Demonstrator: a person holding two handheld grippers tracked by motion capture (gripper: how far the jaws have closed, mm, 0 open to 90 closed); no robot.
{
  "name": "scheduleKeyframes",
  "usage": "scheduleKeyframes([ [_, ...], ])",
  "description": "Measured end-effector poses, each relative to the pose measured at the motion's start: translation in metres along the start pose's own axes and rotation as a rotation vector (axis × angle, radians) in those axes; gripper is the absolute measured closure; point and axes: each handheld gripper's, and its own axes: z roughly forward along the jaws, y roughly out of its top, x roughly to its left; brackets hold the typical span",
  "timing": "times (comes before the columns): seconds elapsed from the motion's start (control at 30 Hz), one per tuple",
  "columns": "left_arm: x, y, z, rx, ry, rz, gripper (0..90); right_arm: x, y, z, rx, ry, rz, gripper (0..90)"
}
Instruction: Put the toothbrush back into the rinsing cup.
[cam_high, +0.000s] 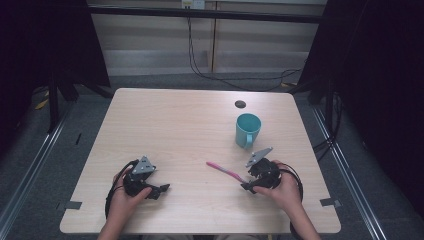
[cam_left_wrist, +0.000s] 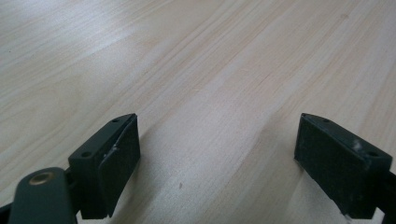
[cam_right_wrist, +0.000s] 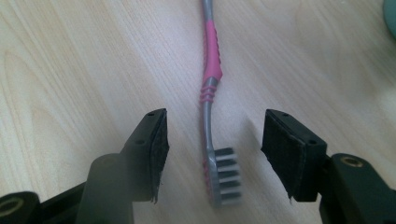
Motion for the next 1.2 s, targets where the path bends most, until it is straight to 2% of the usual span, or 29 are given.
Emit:
scheduleKeyframes([
  [0.3,0.0,0.0,0.0,0.0,0.0,0.0,13.9,0.001,0.018,0.008,0.086,0.027,-0.05,51.2],
  [0.53,0.0,0.0,0.0,0.0,0.0,0.0,13.9,0.001,0.027,0.015,0.141,0.032,-0.029,57.8],
  [0.6,0.0,0.0,0.0,0.0,0.0,0.0,13.9,0.0,0.028,0.016,0.143,0.046,-0.014,60.6],
  [0.77,0.0,0.0,0.0,0.001,0.0,0.0,13.9,-0.001,0.033,0.016,0.172,0.047,-0.013,70.2],
  [0.83,0.0,0.0,0.0,0.001,0.0,0.0,13.9,0.001,0.037,0.017,0.204,0.053,-0.015,78.6],
  [0.9,0.0,0.0,0.0,0.001,0.0,0.001,13.9,0.0,0.04,0.018,0.22,0.063,-0.038,81.9],
  [1.0,0.0,0.0,0.0,0.001,0.0,0.001,13.9,0.001,0.042,0.019,0.237,0.062,-0.044,82.8],
  [1.03,0.0,0.0,0.0,0.001,0.0,0.0,13.9,0.003,0.045,0.019,0.261,0.061,-0.047,83.7],
  [1.17,0.0,0.0,0.0,-0.001,-0.001,0.0,13.9,0.004,0.047,0.02,0.269,0.052,-0.083,84.0],
  [1.2,0.0,0.0,0.0,-0.001,-0.001,0.0,13.9,0.005,0.047,0.02,0.272,0.053,-0.078,84.0],
])
